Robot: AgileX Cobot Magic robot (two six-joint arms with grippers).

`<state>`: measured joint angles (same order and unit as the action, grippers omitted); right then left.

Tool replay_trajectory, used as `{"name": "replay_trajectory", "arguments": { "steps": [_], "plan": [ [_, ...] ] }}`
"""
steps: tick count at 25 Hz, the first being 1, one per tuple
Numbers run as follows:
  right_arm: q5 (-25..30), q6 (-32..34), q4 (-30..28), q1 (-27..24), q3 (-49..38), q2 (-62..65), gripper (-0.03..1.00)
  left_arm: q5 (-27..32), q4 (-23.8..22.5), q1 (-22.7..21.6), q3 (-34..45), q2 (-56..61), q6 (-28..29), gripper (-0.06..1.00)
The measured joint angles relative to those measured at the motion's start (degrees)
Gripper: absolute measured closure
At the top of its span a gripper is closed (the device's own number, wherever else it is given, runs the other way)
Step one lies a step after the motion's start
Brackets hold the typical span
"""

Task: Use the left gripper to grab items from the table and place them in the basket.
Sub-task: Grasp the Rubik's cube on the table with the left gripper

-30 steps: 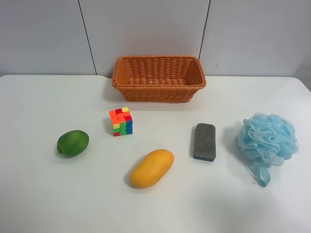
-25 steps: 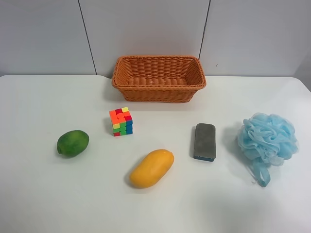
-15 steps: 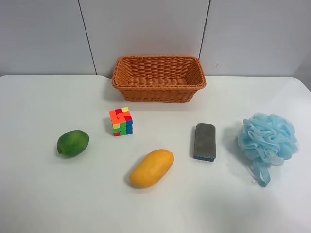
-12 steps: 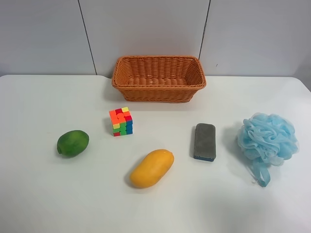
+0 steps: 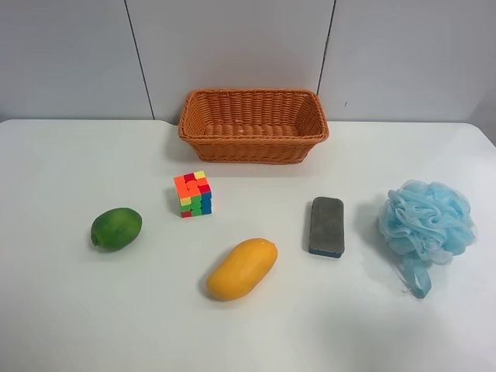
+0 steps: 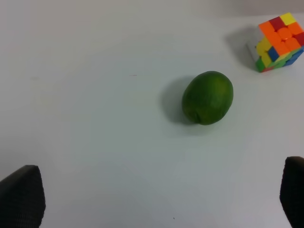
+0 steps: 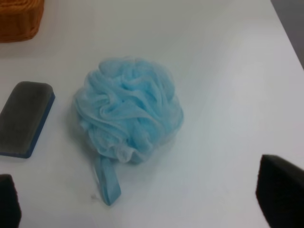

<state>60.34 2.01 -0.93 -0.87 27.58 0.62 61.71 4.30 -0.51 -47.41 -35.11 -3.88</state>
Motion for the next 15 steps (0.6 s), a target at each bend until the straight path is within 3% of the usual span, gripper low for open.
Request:
{"name": "replay_trajectory", "arguments": {
  "steps": [7,10,15],
  "plan": [
    [0.0,0.0,0.0,0.0,0.0,0.0,-0.03,-1.6,-1.4,1.6,-10.5,-22.2,1.4,-0.05],
    [0.0,0.0,0.0,0.0,0.0,0.0,-0.03,-3.6,-4.8,5.8,-13.1,-30.3,6.1,-0.05],
    [0.0,0.0,0.0,0.0,0.0,0.0,-0.03,-4.8,-11.3,16.8,-18.2,-41.3,18.3,-0.05]
  ]
}}
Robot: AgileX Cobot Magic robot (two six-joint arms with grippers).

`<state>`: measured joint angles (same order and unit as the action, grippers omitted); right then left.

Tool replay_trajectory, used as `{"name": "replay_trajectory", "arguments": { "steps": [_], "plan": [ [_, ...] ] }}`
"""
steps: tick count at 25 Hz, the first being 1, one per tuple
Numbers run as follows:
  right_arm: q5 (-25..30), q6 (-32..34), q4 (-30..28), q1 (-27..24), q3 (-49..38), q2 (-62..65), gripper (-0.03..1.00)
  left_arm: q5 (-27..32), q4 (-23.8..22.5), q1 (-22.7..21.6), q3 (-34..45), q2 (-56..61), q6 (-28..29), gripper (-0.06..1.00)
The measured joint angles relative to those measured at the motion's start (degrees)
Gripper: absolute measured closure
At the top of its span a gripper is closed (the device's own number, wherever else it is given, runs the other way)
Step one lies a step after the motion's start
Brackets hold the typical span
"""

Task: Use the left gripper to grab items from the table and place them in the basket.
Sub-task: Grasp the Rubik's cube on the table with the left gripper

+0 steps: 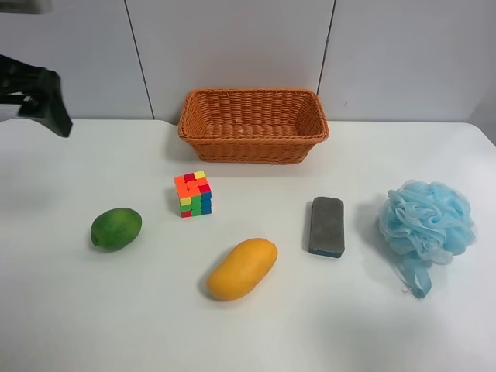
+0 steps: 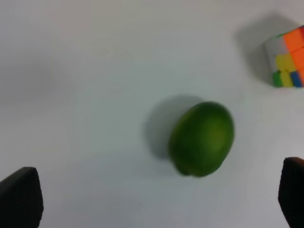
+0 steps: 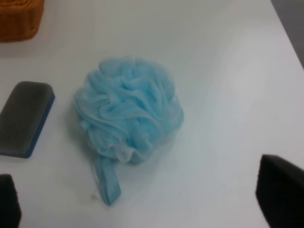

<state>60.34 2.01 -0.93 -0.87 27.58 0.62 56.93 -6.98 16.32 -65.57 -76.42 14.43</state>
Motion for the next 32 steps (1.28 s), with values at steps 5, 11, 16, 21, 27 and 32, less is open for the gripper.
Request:
{"name": "replay_trajectory", "arguments": {
  "steps": [5,11,16,21,27,32],
  "plan": [
    [0.0,0.0,0.0,0.0,0.0,0.0,-0.03,0.9,-3.5,8.4,-7.7,-10.9,10.4,-0.05],
    [0.0,0.0,0.0,0.0,0.0,0.0,-0.03,3.7,-3.2,12.5,-16.7,-22.6,15.7,-0.05],
    [0.0,0.0,0.0,0.0,0.0,0.0,-0.03,4.3,0.8,12.6,-21.0,-30.0,17.5,-0.05],
    [0.0,0.0,0.0,0.0,0.0,0.0,-0.03,2.2,5.1,12.6,-22.7,-35.3,18.1,-0.05],
    [0.0,0.0,0.0,0.0,0.0,0.0,-0.03,-1.2,9.1,12.6,-22.8,-39.6,18.8,-0.05],
    [0.0,0.0,0.0,0.0,0.0,0.0,-0.03,-2.4,9.6,12.6,-22.9,-42.0,18.9,-0.05]
  ]
}}
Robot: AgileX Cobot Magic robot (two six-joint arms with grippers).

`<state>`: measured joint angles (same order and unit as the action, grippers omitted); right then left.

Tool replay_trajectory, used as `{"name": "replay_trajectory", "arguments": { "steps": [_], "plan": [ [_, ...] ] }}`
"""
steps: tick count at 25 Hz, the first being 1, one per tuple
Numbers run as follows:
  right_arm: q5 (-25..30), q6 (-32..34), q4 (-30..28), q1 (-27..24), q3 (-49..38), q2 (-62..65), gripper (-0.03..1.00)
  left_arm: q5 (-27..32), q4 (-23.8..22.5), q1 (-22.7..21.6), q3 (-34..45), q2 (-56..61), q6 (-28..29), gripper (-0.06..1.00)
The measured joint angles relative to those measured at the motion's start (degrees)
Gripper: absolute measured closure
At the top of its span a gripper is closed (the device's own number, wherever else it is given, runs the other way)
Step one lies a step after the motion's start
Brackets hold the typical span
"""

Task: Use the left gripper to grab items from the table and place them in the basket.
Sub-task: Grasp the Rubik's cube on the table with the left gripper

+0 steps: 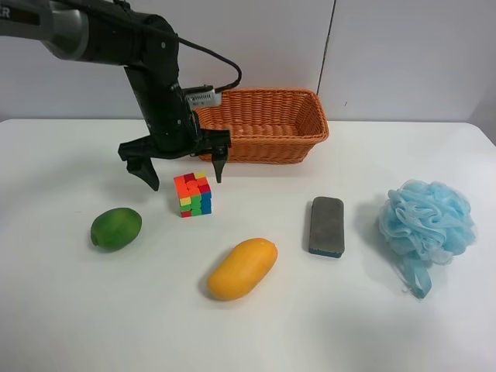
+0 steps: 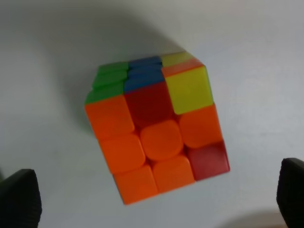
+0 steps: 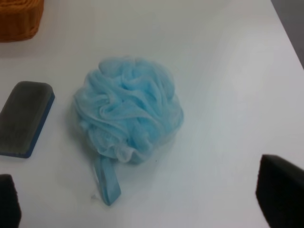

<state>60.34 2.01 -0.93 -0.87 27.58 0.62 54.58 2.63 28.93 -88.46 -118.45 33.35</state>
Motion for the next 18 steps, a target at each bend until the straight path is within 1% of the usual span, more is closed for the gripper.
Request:
{"name": "replay_trajectory", "arguments": {
  "steps": [7,14,18],
  "plan": [
    [0.0,0.0,0.0,0.0,0.0,0.0,-0.03,-3.7,0.0,0.0,0.0,-4.7,0.9,-0.05],
    [0.0,0.0,0.0,0.0,0.0,0.0,-0.03,-6.9,-0.1,0.0,0.0,-6.2,1.5,-0.05],
    [0.0,0.0,0.0,0.0,0.0,0.0,-0.03,-7.4,-0.2,0.0,0.0,-6.6,1.5,-0.05]
  ]
}}
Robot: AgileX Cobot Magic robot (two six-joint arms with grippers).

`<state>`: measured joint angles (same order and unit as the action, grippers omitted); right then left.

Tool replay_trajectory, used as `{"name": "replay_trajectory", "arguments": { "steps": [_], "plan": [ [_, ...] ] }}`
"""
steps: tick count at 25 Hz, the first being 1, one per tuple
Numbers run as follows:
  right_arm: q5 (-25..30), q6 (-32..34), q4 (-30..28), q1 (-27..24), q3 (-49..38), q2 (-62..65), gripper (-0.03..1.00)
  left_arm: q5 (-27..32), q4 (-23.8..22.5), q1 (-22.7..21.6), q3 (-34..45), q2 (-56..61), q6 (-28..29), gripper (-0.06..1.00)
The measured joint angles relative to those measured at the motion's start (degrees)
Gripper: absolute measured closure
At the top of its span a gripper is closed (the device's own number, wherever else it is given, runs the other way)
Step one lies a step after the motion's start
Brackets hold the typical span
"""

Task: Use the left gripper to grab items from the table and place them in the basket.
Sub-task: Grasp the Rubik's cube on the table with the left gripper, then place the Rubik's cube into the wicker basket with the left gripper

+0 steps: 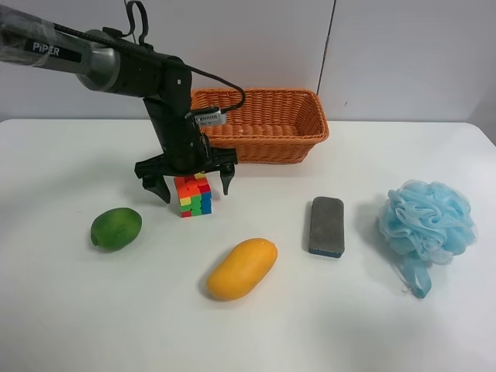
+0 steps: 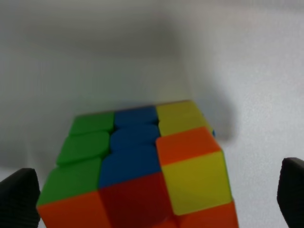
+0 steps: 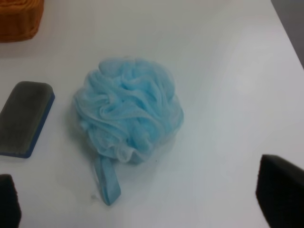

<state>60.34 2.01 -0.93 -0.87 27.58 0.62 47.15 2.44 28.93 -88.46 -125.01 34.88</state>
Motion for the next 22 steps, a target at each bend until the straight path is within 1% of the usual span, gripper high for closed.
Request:
{"name": "replay_trajectory", "arguments": {
  "steps": [2,4,5,7,8,18,22],
  "plan": [
    [0.0,0.0,0.0,0.0,0.0,0.0,-0.03,0.0,-0.1,0.0,0.0,-0.4,0.0,-0.01],
    [0.0,0.0,0.0,0.0,0.0,0.0,-0.03,0.0,-0.1,0.0,0.0,-0.4,0.0,0.08],
    [0.0,0.0,0.0,0.0,0.0,0.0,-0.03,0.0,-0.2,0.0,0.0,-0.4,0.0,0.15],
    [0.0,0.0,0.0,0.0,0.0,0.0,-0.03,0.0,-0.3,0.0,0.0,-0.4,0.0,0.34],
    [0.0,0.0,0.0,0.0,0.0,0.0,-0.03,0.0,-0.5,0.0,0.0,-0.4,0.0,0.38],
    [0.0,0.0,0.0,0.0,0.0,0.0,-0.03,0.1,-0.7,0.0,0.0,-0.4,0.0,0.38],
    [0.0,0.0,0.0,0.0,0.0,0.0,-0.03,1.4,-0.7,0.0,0.0,-0.3,0.0,0.38]
  ]
}}
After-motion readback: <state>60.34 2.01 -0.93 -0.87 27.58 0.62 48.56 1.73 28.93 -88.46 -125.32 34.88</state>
